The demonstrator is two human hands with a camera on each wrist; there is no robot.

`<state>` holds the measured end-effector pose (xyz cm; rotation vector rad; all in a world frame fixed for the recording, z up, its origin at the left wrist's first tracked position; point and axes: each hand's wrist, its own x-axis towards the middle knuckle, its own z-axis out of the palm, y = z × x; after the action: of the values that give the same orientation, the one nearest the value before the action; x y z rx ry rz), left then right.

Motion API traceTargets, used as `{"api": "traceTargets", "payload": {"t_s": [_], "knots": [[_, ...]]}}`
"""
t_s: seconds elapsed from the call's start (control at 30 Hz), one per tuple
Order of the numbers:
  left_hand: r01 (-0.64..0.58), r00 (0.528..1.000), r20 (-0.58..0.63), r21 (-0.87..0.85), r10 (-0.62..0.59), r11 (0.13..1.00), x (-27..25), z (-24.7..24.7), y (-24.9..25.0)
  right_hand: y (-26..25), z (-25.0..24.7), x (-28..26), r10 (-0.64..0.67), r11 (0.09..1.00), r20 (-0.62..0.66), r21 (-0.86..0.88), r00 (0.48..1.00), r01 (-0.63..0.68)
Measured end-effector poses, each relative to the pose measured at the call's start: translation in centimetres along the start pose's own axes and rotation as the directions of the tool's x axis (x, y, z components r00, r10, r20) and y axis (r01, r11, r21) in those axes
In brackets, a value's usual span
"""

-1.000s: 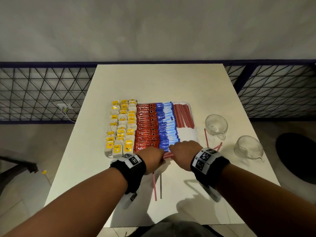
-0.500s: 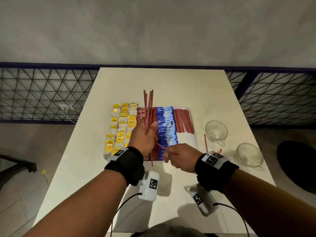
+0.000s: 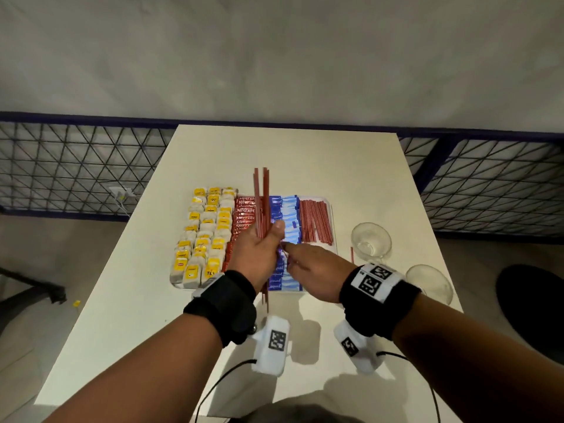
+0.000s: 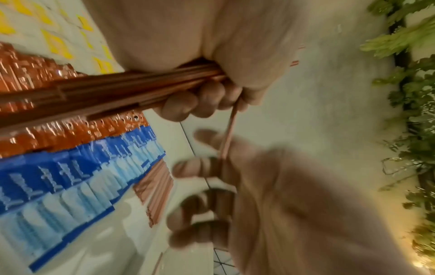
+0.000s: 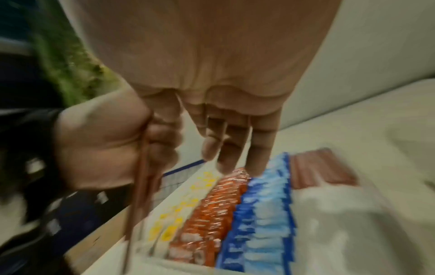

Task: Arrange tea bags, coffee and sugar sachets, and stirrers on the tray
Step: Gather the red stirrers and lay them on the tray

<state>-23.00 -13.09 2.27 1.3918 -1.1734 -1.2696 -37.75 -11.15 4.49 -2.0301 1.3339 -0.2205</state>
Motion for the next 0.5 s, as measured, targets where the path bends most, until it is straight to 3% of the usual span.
{"api": "traceTargets", "payload": {"t_s": [0.1,0.17,0.23,0.3,0.5], "knots": [[0.042,0.999,0.034,0.026,-0.043,0.999,-0.5,-1.2,0.0,5.0,-0.4,-0.3,0.232,0.964,-0.105,-0.108,0.967,-0.243],[0.036,0.998,0.047,0.070,-0.039,0.997,-1.0,-1.6,0.1,8.1,-0.2,-1.1,0.369,0.873,-0.047,-0.326,0.928,-0.364],[0.022,0.998,0.057,0.116,-0.029,0.993,-1.4,-1.8,-0.1,9.5,0.9,-1.8,0.409,0.798,0.051,-0.505,0.911,-0.330],[0.031,0.996,0.074,0.131,-0.041,0.991,-1.8,-1.8,-0.5,10.1,2.1,-2.2,0.417,0.772,0.097,-0.562,0.904,-0.296],[0.066,0.989,0.125,0.110,-0.080,0.992,-2.2,-2.5,-1.1,10.0,3.4,-2.5,0.462,0.757,0.000,-0.521,0.887,-0.394]]}}
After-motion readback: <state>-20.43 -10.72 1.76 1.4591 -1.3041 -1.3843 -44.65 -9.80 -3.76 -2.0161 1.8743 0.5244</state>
